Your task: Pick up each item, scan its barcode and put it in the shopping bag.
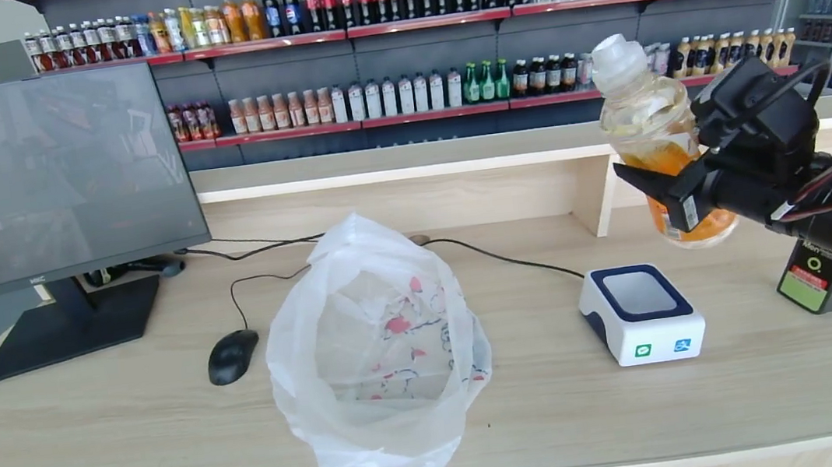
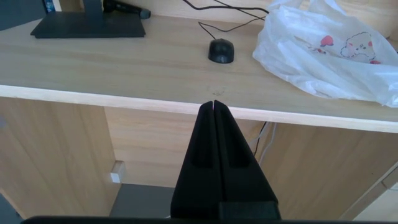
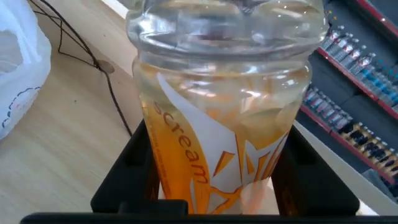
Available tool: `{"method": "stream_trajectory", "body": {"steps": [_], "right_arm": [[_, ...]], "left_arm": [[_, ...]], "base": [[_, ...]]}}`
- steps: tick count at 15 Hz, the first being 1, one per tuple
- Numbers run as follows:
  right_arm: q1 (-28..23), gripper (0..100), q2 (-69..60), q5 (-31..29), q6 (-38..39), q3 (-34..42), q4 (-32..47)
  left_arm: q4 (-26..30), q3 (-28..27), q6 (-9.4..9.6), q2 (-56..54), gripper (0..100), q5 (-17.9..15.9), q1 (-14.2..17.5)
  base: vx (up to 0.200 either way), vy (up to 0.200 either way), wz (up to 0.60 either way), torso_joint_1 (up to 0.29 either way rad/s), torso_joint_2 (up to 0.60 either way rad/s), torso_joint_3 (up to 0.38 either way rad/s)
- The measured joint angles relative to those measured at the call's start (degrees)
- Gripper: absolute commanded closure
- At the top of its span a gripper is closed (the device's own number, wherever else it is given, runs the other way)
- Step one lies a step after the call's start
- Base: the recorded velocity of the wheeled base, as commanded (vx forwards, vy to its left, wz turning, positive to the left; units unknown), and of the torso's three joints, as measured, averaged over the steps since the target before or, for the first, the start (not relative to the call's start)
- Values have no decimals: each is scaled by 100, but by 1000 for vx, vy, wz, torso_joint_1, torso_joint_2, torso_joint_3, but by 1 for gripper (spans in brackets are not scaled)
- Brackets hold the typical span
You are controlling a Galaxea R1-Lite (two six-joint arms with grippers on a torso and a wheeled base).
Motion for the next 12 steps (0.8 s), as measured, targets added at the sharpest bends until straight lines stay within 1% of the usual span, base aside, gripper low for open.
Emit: {"method": "stream_trajectory", "body": {"steps": [2, 4, 6, 8, 9, 12], "right_arm": [[23, 100, 35, 95, -868, -88, -22], [73, 100, 0, 101, -1465, -11, -161], [315, 100, -69, 5, -1947, 229, -317], [496, 100, -108, -138, -2187, 444, -475], [579, 100, -87, -195, -2336, 639, -963], [707, 100, 446, -140, -2558, 1262, -3323]], "left_arm": [[0, 0, 0, 0, 100, 0, 0], [0, 0, 0, 0, 100, 0, 0], [0, 0, 0, 0, 100, 0, 0], [0, 0, 0, 0, 100, 0, 0], [0, 0, 0, 0, 100, 0, 0], [-2, 0, -4, 0, 100, 5, 0]], "base": [[0, 0, 0, 0, 0, 0], [0, 0, 0, 0, 0, 0], [0, 0, 0, 0, 0, 0], [0, 0, 0, 0, 0, 0], [0, 0, 0, 0, 0, 0], [0, 0, 0, 0, 0, 0]]}}
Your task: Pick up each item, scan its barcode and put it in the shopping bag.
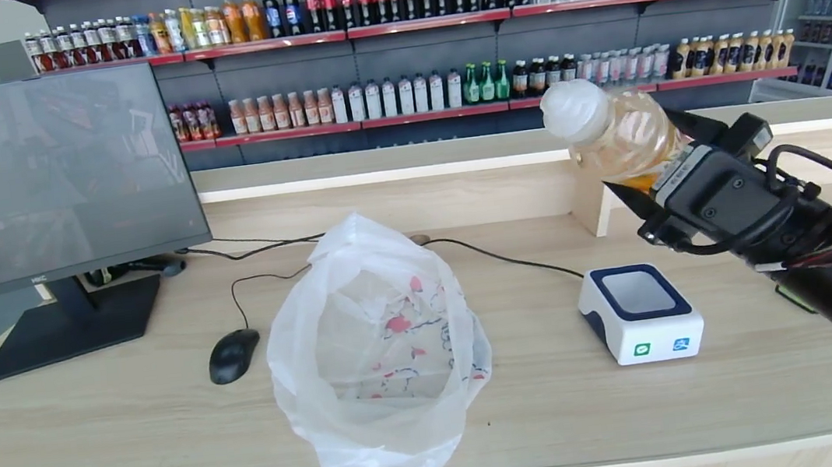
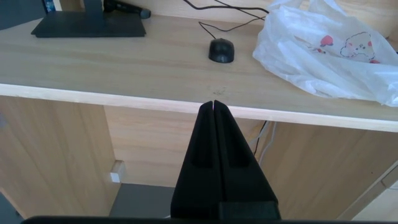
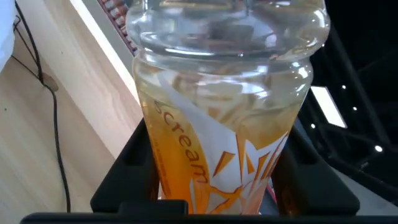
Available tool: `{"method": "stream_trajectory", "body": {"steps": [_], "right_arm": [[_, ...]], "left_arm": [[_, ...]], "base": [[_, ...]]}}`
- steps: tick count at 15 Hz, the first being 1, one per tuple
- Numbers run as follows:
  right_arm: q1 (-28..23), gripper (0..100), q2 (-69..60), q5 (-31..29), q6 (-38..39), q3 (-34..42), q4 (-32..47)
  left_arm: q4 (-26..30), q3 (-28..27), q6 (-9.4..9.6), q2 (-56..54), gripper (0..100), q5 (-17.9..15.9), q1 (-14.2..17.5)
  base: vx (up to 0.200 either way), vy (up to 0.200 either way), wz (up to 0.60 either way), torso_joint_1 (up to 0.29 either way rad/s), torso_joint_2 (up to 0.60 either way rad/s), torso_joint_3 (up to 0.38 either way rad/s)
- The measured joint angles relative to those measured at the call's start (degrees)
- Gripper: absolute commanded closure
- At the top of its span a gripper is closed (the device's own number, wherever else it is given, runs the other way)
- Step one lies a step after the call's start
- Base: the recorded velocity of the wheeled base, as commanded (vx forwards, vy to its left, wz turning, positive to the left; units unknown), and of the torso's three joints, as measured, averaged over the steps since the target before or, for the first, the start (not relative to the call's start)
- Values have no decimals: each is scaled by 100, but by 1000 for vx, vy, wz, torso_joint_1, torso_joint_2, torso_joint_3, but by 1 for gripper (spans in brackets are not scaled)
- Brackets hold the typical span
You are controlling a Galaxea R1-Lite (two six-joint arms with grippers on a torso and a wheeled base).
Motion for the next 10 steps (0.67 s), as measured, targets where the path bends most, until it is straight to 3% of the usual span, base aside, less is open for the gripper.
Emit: {"method": "stream_trajectory", "body": {"steps": [1, 4, 10], "right_arm": [[11, 100, 262, 84, -95, 262, -427], [51, 100, 672, 200, -1023, 808, -728], [178, 100, 852, 490, -1376, 811, -750]], "left_arm": [[2, 0, -2, 0, 100, 0, 5], [4, 0, -7, 0, 100, 0, 0], [2, 0, -7, 0, 100, -2, 0]], "base": [[0, 0, 0, 0, 0, 0], [0, 0, 0, 0, 0, 0], [0, 0, 0, 0, 0, 0]]}}
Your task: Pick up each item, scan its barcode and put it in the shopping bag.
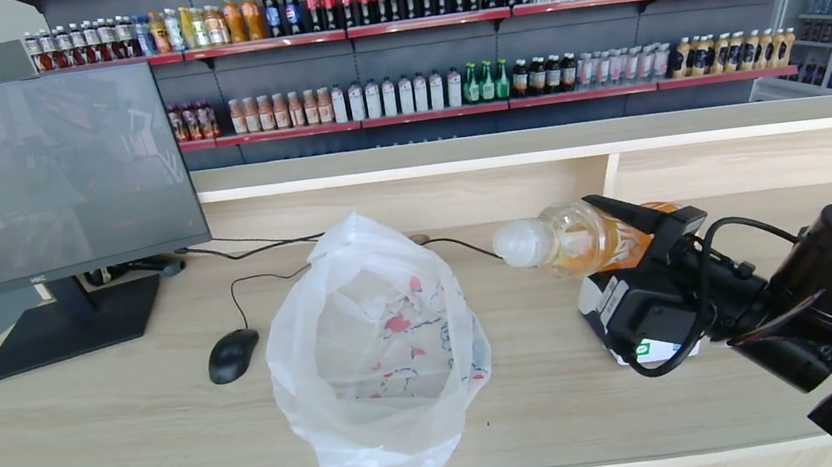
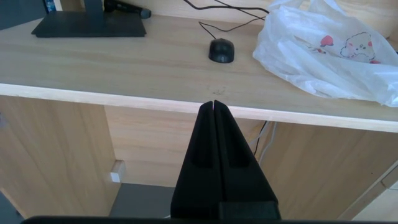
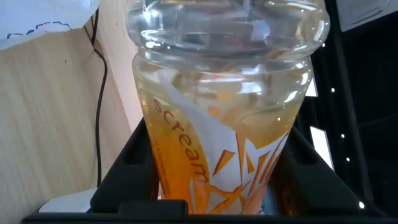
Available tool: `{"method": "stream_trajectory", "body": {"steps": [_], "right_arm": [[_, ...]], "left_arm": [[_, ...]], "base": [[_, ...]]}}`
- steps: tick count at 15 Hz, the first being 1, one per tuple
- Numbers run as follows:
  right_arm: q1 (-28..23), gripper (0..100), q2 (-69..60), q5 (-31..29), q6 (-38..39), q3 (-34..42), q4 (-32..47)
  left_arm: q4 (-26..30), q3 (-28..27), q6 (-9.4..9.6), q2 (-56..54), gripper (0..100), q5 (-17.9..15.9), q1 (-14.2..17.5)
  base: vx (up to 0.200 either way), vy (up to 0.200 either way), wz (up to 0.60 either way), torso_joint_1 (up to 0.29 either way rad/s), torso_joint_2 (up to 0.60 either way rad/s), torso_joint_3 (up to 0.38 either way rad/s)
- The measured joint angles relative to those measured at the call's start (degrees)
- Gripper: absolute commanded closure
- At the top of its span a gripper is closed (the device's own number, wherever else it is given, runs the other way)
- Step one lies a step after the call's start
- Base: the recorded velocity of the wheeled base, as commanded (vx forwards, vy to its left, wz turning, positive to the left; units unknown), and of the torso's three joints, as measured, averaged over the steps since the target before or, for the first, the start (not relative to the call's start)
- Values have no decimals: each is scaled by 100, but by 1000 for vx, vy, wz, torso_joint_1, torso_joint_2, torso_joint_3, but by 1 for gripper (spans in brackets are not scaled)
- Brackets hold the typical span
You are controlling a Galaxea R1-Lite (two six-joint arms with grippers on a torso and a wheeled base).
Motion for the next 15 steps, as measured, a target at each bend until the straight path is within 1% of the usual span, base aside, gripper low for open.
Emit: {"method": "stream_trajectory", "body": {"steps": [13, 14, 15], "right_arm": [[-22, 100, 427, 35, -9, 88, 5], [-33, 100, 400, -20, -51, 96, 5], [-33, 100, 302, -279, -202, 144, 9]], "left_arm": [[0, 0, -4, 0, 100, -2, 0], [0, 0, -2, 0, 100, -2, 0], [0, 0, 0, 0, 100, -2, 0]], "base": [[0, 0, 0, 0, 0, 0], [0, 0, 0, 0, 0, 0], [0, 0, 0, 0, 0, 0]]}}
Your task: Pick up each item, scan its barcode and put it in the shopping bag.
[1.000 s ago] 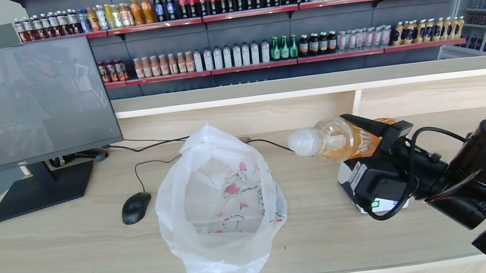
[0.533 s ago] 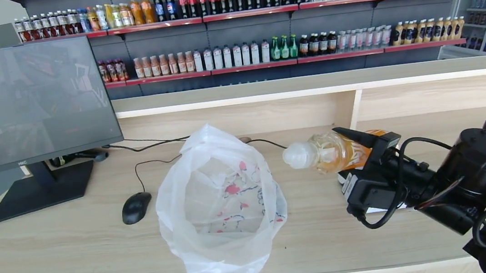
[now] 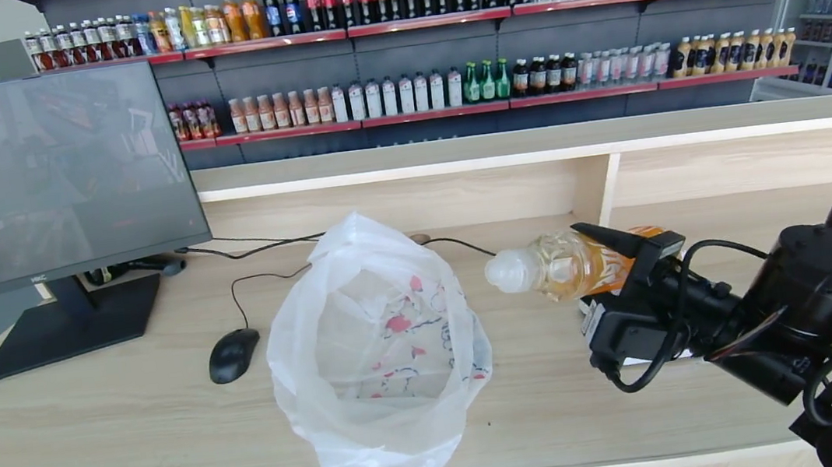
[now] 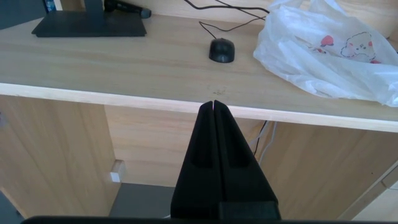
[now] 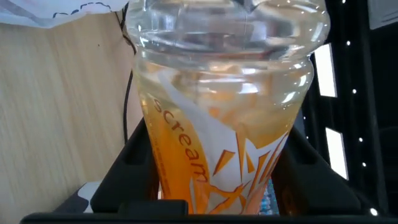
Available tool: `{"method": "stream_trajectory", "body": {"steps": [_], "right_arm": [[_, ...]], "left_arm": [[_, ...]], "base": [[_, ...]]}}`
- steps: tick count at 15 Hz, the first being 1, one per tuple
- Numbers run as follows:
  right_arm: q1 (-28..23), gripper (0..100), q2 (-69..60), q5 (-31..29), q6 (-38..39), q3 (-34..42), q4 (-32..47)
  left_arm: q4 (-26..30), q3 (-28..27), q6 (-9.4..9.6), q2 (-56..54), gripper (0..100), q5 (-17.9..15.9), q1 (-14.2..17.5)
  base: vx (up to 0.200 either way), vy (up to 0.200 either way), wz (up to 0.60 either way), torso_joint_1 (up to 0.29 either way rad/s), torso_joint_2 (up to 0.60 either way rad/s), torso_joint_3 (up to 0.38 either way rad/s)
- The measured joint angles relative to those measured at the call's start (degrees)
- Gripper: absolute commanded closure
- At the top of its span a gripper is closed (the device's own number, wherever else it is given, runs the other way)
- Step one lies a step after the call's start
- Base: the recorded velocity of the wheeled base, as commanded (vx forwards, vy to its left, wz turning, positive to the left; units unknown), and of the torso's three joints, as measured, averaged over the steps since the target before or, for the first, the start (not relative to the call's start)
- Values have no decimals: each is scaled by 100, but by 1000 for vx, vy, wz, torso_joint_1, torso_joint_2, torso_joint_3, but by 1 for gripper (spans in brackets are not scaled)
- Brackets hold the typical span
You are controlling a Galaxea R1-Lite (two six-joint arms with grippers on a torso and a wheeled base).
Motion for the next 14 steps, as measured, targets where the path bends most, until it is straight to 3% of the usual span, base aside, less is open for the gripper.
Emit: {"method": "stream_trajectory", "body": {"steps": [2, 3, 7, 14], "right_arm": [[140, 100, -366, -1126, -282, 293, -22], [240, 100, -496, -1256, -260, 460, -2], [347, 100, -333, -946, -101, 182, -2], [286, 100, -5, -922, 13, 188, -4]], "left_arm": [[0, 0, 9, 0, 100, 0, 0], [0, 0, 11, 0, 100, 0, 0], [0, 0, -4, 0, 100, 5, 5], [0, 0, -6, 0, 100, 2, 0]], "base": [[0, 0, 0, 0, 0, 0], [0, 0, 0, 0, 0, 0], [0, 0, 0, 0, 0, 0], [0, 0, 0, 0, 0, 0]]}}
